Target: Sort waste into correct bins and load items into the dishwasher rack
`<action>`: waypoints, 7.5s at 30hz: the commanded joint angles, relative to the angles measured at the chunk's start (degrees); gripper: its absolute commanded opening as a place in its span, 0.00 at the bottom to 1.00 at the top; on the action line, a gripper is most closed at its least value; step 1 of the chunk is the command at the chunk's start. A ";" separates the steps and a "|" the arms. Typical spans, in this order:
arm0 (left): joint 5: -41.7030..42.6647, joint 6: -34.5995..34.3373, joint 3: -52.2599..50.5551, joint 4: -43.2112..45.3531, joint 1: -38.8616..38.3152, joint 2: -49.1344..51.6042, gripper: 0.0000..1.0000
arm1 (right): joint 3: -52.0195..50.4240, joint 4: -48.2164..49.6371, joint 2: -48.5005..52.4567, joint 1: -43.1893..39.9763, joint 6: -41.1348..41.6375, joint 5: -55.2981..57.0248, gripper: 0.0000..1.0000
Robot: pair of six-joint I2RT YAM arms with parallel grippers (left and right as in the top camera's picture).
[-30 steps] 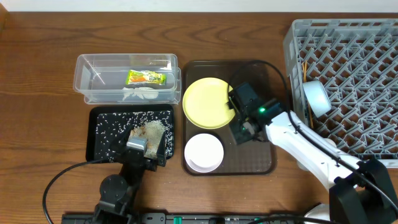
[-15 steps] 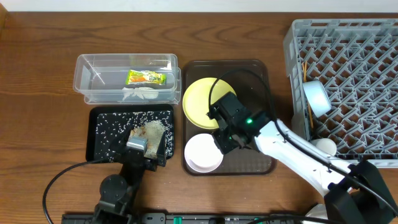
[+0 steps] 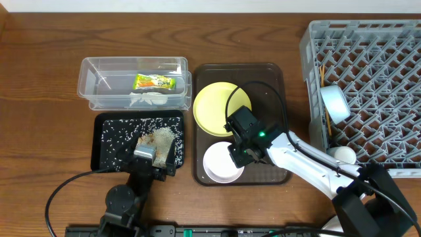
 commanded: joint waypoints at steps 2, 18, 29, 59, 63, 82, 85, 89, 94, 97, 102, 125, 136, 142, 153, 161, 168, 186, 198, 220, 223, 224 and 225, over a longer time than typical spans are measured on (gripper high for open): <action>-0.33 0.09 -1.05 -2.08 0.31 -0.31 0.97 | 1.60 -3.08 -2.08 0.55 2.36 7.91 0.01; -0.33 0.09 -1.05 -2.10 0.31 -0.31 0.97 | 10.49 5.49 -19.04 -17.33 5.05 69.55 0.01; -0.33 0.09 -1.05 -2.08 0.31 -0.31 0.97 | 10.49 22.10 -5.68 -34.16 -9.42 69.55 0.01; -0.33 0.09 -1.05 -2.10 0.31 -0.31 0.97 | 10.49 36.72 12.96 -26.86 -33.57 74.12 0.37; -0.33 0.09 -1.05 -2.08 0.31 -0.31 0.97 | 10.51 36.79 12.79 -23.89 -33.59 74.14 0.53; -0.33 0.09 -1.05 -2.08 0.31 -0.31 0.97 | 10.51 19.52 6.10 -8.90 -13.16 43.91 0.72; -0.33 0.09 -1.05 -2.10 0.31 -0.31 0.97 | 10.51 12.33 6.10 -8.85 -4.46 27.71 0.69; -0.33 0.09 -1.05 -2.10 0.31 -0.31 0.97 | 10.49 6.71 6.12 -9.20 1.42 13.25 0.60; -0.33 0.09 -1.05 -2.08 0.31 -0.31 0.97 | 9.57 4.87 6.19 -9.20 6.34 11.23 0.51; -0.33 0.09 -1.05 -2.08 0.31 -0.31 0.97 | 8.70 5.53 6.86 -9.20 9.05 11.28 0.44; -0.33 0.09 -1.05 -2.10 0.31 -0.31 0.97 | 7.67 6.25 10.21 -9.22 14.88 13.73 0.35; -0.33 0.09 -1.05 -2.08 0.31 -0.31 0.97 | 7.78 3.30 -22.05 -18.40 0.44 51.84 0.01; -0.33 0.09 -1.05 -2.10 0.31 -0.31 0.97 | 7.78 24.70 -26.75 -32.20 -32.33 69.33 0.01; -0.33 0.09 -1.05 -2.08 0.31 -0.31 0.97 | 7.78 31.95 -20.31 -40.61 -43.30 68.94 0.01; -0.33 0.09 -1.05 -2.10 0.31 -0.31 0.97 | 7.78 34.29 -7.30 -44.09 -45.27 68.00 0.01; -0.33 0.09 -1.05 -2.10 0.31 -0.31 0.97 | 7.76 34.27 -4.33 -39.91 -45.29 65.07 0.15; -0.33 0.09 -1.05 -2.10 0.31 -0.31 0.97 | 7.78 34.91 -4.39 -34.62 -47.63 65.68 0.66; -0.33 0.09 -1.05 -2.08 0.31 -0.31 0.97 | 8.68 2.25 -36.26 -25.53 -11.82 14.64 0.89; -0.33 0.09 -1.05 -2.08 0.31 -0.31 0.97 | 8.68 -13.22 -54.14 -25.53 -11.52 -10.25 0.99; -0.33 0.09 -1.05 -2.10 0.31 -0.31 0.97 | 4.55 -18.64 -62.20 -27.65 -16.76 -7.78 0.99; -0.31 0.09 -1.05 -2.10 0.31 -0.31 0.97 | -0.98 -13.46 -66.71 -29.46 -16.72 -7.85 0.99; -0.33 0.09 -1.05 -2.08 0.31 -0.31 0.97 | -3.23 -11.63 -68.37 -29.81 -16.72 -7.82 0.99; -0.33 0.09 -1.05 -2.10 0.31 -0.31 0.97 | -5.27 -10.21 -69.88 -29.92 -16.74 -7.80 0.99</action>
